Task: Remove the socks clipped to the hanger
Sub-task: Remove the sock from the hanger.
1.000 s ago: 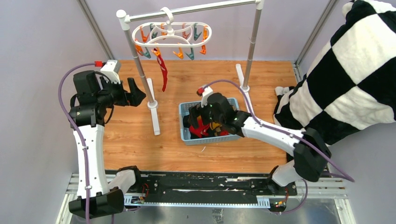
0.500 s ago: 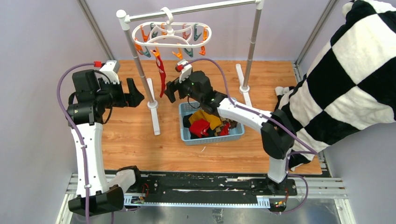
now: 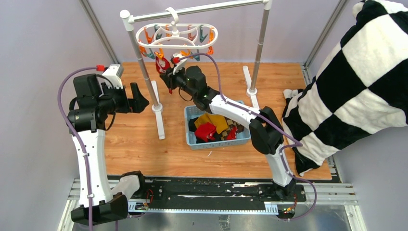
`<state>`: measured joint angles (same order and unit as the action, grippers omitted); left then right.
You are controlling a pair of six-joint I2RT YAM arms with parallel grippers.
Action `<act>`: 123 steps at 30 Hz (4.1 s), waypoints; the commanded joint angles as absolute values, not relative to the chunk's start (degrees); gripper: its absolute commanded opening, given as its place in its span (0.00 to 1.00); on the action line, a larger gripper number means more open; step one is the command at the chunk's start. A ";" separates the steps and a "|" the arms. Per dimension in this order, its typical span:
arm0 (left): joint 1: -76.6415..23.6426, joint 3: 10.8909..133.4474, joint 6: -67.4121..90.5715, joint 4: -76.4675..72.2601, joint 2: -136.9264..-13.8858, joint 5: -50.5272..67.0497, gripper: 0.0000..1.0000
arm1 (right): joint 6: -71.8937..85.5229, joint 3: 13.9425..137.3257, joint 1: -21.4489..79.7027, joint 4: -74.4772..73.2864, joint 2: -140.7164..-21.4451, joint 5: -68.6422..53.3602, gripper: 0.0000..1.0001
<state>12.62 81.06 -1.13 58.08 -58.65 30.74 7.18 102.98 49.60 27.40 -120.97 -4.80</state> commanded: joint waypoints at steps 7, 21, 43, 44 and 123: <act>13.00 80.74 -3.56 59.33 -58.06 35.42 1.00 | 10.78 88.81 51.66 35.65 -108.26 -10.98 0.00; 8.35 78.10 -9.62 59.33 -58.20 58.50 1.00 | 35.98 72.62 50.33 49.22 -94.26 -36.33 0.00; 3.11 76.23 -14.45 59.41 -58.49 65.59 0.14 | 61.02 70.99 46.84 58.41 -97.14 -36.76 0.22; 3.15 76.01 -14.24 59.41 -58.43 65.04 0.11 | 60.80 70.46 46.58 58.26 -96.59 -35.76 0.27; 2.37 75.81 -11.47 59.32 -51.75 58.56 0.00 | 50.60 60.30 46.56 66.62 -91.99 -47.38 0.97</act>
<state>2.79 73.54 -11.38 59.13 -52.56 58.85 50.28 62.54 44.34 59.57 -92.33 -39.44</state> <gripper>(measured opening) 0.043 0.988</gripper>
